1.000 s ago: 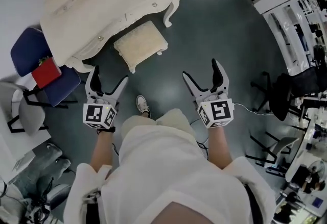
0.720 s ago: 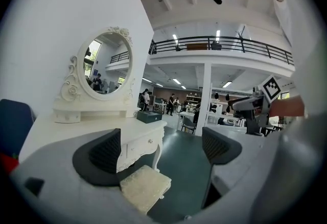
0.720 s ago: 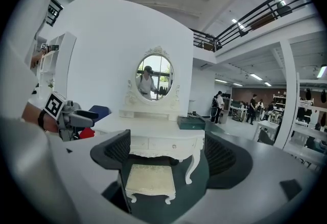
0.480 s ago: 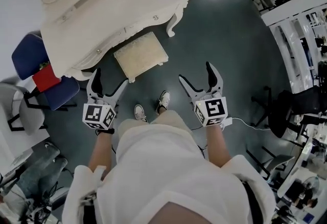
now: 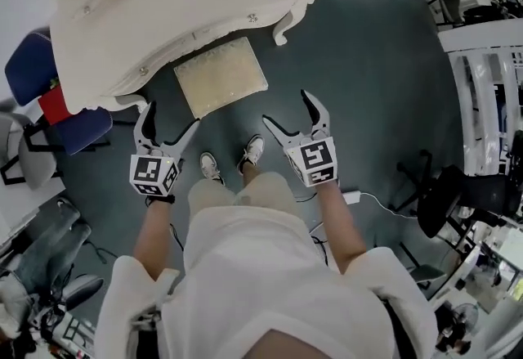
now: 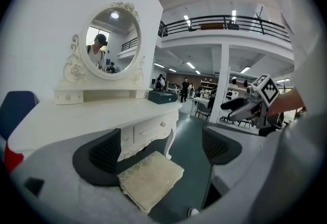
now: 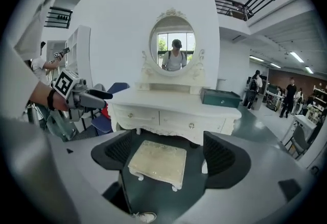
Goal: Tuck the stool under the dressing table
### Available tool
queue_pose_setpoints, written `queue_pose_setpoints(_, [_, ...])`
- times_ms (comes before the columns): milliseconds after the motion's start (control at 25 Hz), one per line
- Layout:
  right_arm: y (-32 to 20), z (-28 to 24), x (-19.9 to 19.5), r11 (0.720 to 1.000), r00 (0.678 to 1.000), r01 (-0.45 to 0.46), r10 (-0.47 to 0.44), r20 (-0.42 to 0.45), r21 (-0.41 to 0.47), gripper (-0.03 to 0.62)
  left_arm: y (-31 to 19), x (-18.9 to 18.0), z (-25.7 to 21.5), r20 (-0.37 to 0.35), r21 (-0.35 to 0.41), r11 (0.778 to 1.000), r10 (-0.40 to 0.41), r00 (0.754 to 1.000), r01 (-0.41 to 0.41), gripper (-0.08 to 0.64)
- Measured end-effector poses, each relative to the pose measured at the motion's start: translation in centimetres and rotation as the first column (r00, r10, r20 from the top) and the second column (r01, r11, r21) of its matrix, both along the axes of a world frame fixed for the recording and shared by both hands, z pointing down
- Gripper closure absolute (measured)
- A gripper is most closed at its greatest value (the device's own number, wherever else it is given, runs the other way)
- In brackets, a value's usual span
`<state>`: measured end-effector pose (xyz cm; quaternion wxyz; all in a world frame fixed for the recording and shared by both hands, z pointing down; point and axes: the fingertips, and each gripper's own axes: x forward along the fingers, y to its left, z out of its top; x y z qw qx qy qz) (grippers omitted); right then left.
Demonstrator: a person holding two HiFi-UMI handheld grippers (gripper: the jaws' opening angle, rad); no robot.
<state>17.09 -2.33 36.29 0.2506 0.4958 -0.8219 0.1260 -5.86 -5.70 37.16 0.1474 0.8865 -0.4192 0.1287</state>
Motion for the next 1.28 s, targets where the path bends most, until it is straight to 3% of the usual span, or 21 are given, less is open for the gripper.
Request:
queue_pose_setpoints(160, [-0.7, 5.9, 1.8, 0.993, 0.999, 0.045, -0.048, -0.020, -0.106, 0.227, -1.2, 0.9, 5.0, 0.039, -0.058, 0.998, -0.003, 0.999, 0.005, 0.063])
queue_pose_setpoints(360, [-0.7, 13.9, 3.6, 0.973, 0.996, 0.072, -0.082, -0.036, -0.221, 0.227, -1.9, -0.4, 12.4, 0.106, -0.128, 0.991, -0.020, 0.994, 0.033, 0.063])
queue_pose_setpoints(680, [-3.9, 23.9, 0.8, 0.960, 0.982, 0.165, -0.181, -0.050, -0.228, 0.262, -2.5, 0.5, 24.7, 0.096, -0.192, 0.972, -0.120, 0.988, 0.136, 0.063])
queue_pose_setpoints(840, [-6.2, 28.8, -0.1, 0.964, 0.977, 0.181, -0.199, -0.079, -0.196, 0.287, -1.6, 0.9, 32.6, 0.174, -0.251, 0.961, -0.075, 0.982, 0.118, 0.063])
queue_pose_setpoints(1000, [-7.0, 35.3, -0.5, 0.950, 0.958, 0.213, -0.249, -0.144, -0.231, 0.275, -0.5, 0.0, 39.9, 0.234, -0.295, 0.950, -0.033, 0.972, 0.104, 0.063])
queue_pose_setpoints(1160, [-7.7, 40.0, 0.4, 0.954, 0.970, 0.155, -0.196, -0.147, -0.256, 0.304, -0.6, -0.6, 43.4, 0.258, -0.285, 0.956, 0.004, 0.966, 0.072, 0.063])
queue_pose_setpoints(1280, [-7.2, 43.1, 1.7, 0.940, 0.952, 0.166, -0.232, -0.201, -0.298, 0.282, -0.2, -0.6, 45.6, 0.254, -0.323, 0.944, 0.010, 0.967, 0.075, 0.063])
